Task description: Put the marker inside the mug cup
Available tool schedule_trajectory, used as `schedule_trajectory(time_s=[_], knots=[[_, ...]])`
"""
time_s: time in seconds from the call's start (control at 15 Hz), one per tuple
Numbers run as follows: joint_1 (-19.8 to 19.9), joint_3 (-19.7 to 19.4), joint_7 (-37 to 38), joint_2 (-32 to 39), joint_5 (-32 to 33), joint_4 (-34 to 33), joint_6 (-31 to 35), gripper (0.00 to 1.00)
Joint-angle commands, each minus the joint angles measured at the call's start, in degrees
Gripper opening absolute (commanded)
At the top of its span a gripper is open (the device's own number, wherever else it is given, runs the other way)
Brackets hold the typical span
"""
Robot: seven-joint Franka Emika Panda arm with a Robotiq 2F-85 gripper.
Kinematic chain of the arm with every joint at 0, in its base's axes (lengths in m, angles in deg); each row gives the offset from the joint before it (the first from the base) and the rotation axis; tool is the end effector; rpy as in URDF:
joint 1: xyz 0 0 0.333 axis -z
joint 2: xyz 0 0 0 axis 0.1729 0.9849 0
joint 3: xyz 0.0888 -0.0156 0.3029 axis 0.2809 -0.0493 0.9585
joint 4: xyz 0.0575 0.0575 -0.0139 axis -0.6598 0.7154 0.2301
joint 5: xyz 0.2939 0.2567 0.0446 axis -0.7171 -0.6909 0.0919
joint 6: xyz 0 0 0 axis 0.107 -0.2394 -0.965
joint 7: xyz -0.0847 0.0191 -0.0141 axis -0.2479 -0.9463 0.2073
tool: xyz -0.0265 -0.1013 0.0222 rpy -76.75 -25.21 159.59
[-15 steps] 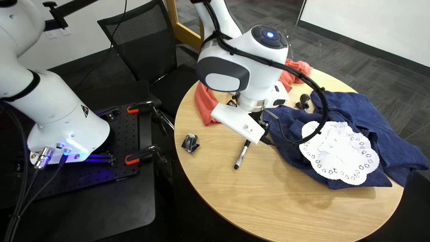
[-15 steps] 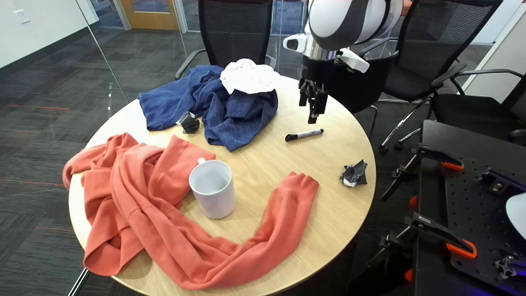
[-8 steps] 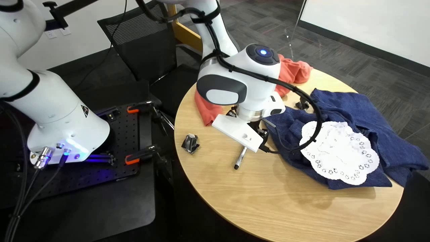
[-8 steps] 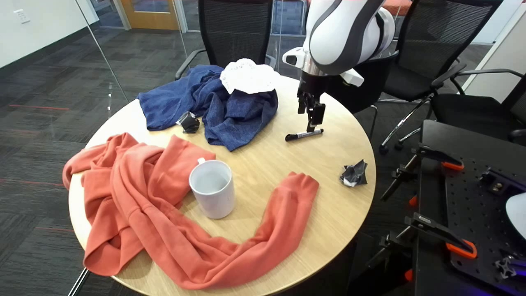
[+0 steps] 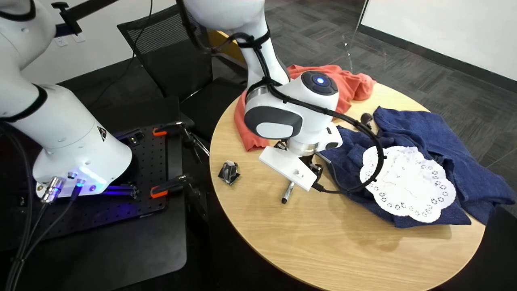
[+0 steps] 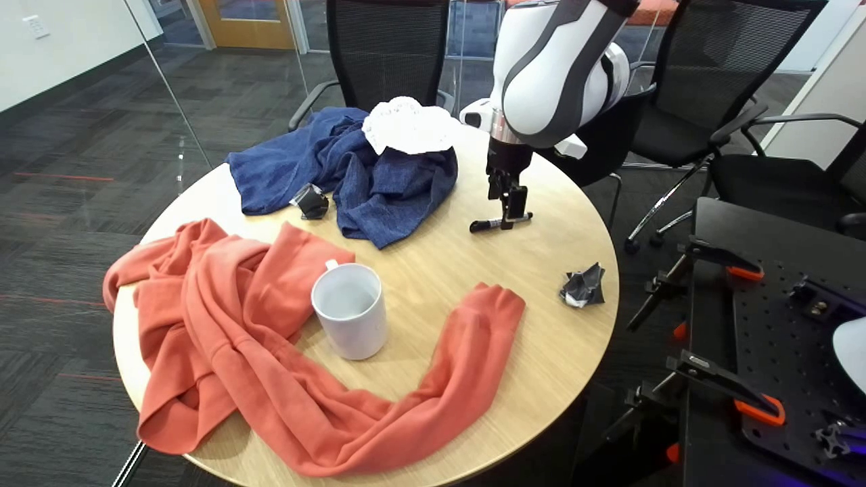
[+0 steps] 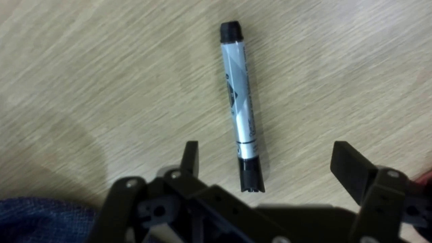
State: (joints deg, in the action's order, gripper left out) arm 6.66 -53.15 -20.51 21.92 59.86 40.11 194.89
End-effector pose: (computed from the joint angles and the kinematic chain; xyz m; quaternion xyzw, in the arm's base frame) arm 0.5113 -0.1481 0.0740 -0.9475 -0.3195 0.0005 0.0124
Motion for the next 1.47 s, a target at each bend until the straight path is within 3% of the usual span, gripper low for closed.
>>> schedule_trajectory(time_s=[0.0,0.13,0.2,0.27,0.87,0.93,1.2,1.4], knots=[[1.7,1.5,2.2,2.1,1.9,-2.4,-0.7,1.00],[1.8,1.7,2.3,2.8,2.0,-3.0,-0.8,1.00],[2.1,2.0,2.1,3.1,1.9,-3.3,-0.8,0.75],[2.1,2.0,2.1,3.3,2.0,-3.4,-0.8,0.74],[2.9,2.8,2.4,4.0,1.9,-4.0,-0.8,0.05],[2.5,2.6,2.8,3.7,1.9,-3.9,-0.8,0.00],[2.2,3.4,5.1,0.2,1.2,-2.4,-1.3,0.05],[3.2,6.3,5.5,-3.6,0.6,-1.7,-2.0,0.05]])
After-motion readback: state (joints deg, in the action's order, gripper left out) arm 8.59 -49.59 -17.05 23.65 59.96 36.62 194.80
